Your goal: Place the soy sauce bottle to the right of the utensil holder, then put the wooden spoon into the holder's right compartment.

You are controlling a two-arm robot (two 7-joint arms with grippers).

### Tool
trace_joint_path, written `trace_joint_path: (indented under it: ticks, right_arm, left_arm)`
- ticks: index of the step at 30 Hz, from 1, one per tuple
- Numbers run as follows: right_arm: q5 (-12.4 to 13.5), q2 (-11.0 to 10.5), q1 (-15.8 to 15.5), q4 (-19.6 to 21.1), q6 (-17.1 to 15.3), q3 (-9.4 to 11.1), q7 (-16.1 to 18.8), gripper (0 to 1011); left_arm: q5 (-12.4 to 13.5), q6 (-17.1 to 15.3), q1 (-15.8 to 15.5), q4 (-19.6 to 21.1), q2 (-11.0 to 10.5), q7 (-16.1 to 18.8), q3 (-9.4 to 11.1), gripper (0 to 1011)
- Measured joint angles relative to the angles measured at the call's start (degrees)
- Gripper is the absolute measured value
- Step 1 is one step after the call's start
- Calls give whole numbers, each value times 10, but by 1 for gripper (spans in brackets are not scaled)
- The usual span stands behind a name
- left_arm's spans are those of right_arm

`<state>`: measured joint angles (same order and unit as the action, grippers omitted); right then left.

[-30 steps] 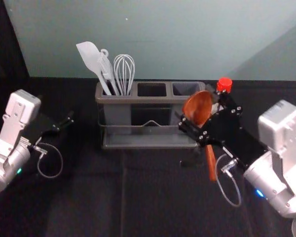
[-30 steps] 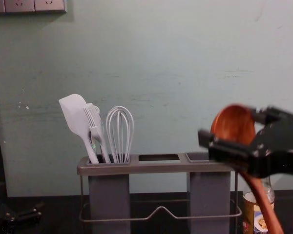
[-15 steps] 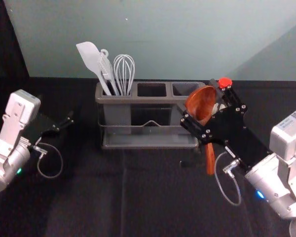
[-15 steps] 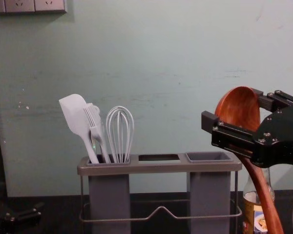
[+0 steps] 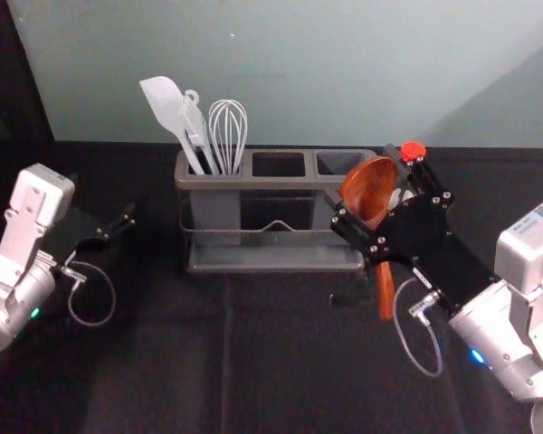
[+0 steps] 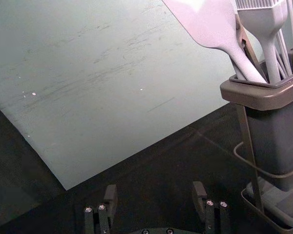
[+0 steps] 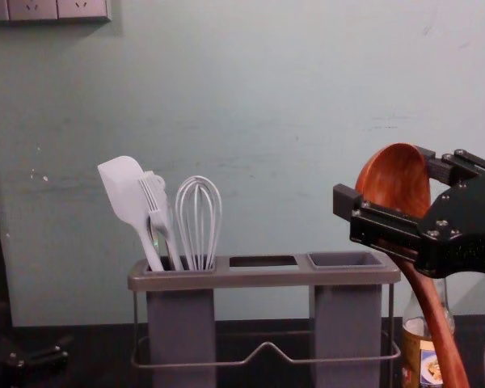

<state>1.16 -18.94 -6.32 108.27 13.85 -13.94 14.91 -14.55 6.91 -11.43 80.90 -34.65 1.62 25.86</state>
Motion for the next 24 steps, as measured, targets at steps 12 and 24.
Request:
trace_joint_path:
  ticks: [12,24]
  right_arm:
    - [10,10,47,-18,3,2,13,837]
    - [25,31,155,-82,-2,-14,32,837]
  left_arm:
    - [0,0,0,0,0,0,0,1005]
    - [0,0,0,0,0,0,0,1005]
